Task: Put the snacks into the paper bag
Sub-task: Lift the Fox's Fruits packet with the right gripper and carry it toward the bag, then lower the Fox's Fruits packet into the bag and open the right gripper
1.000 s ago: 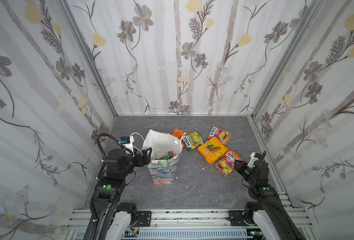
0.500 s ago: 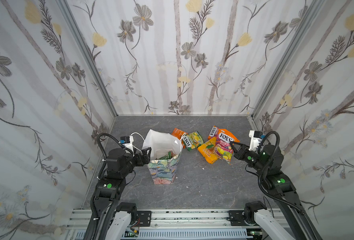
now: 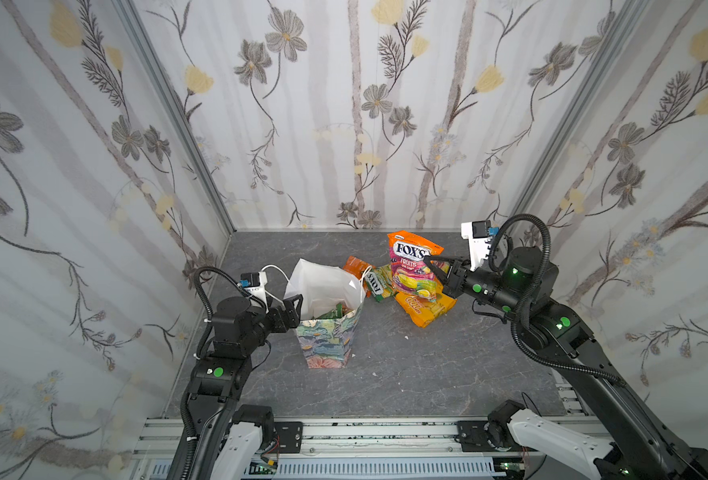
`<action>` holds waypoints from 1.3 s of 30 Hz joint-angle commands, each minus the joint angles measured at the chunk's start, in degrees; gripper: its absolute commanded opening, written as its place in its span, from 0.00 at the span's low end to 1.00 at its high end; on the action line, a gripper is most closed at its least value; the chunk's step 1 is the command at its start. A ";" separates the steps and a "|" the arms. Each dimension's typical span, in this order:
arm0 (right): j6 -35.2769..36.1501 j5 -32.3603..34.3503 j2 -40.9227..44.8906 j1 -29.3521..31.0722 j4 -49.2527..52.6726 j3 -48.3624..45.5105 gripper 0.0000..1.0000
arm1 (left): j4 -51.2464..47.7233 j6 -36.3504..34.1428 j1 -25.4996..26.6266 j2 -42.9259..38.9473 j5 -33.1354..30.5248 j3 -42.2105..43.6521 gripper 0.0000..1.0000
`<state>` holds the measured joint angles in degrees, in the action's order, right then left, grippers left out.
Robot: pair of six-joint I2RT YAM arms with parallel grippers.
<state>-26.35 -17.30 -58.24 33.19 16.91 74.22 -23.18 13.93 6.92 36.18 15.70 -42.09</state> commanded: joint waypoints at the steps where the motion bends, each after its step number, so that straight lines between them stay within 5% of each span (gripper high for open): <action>1: 2.50 1.97 -2.62 1.60 -1.57 4.98 0.00 | 2.00 -0.13 -0.04 0.18 0.55 0.24 0.93; 23: 10.70 3.48 -26.91 20.15 1.81 31.45 0.00 | 2.17 -0.49 -0.05 0.47 1.32 0.34 0.93; 39: 22.56 10.64 -39.59 22.80 8.32 34.03 0.00 | 2.26 -0.57 -0.06 0.56 1.40 0.38 0.93</action>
<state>-7.79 -8.14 -96.99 55.90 26.52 107.59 -22.92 13.72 6.92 36.73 16.62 -41.98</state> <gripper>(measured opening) 0.050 0.933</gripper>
